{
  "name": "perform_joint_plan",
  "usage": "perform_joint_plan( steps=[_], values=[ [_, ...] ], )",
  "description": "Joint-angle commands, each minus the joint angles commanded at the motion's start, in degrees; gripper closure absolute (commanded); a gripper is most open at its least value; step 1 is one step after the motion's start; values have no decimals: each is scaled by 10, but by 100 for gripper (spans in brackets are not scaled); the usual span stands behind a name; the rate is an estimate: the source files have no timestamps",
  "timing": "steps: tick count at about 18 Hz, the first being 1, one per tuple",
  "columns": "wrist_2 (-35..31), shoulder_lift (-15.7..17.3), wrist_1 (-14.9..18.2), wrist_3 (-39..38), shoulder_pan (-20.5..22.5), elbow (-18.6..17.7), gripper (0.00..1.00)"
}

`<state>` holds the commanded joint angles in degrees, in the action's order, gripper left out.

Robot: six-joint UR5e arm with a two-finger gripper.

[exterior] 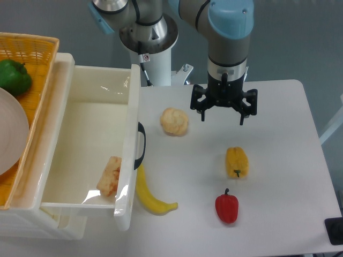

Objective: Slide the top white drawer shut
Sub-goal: 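Lower the open gripper from above the table toward the drawer front, then move the gripper toward the open drawer's black handle side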

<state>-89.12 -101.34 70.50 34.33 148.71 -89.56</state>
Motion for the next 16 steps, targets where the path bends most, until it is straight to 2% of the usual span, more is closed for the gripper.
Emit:
perform_joint_plan(
  steps=[2,3,8,11,14,16],
  values=[
    [2,-12,-39,-58,-1,0,0],
    [3,-16,-41,-58,-2,-2,0],
    [1,-43,-41,-60,-11,-6,0],
    [4,-61,-41,-61,-11,-29,0],
    [32,-88,-40,-59,-23,-31,0],
    [51,-95,-39,-59,-23,-32,0]
  ],
)
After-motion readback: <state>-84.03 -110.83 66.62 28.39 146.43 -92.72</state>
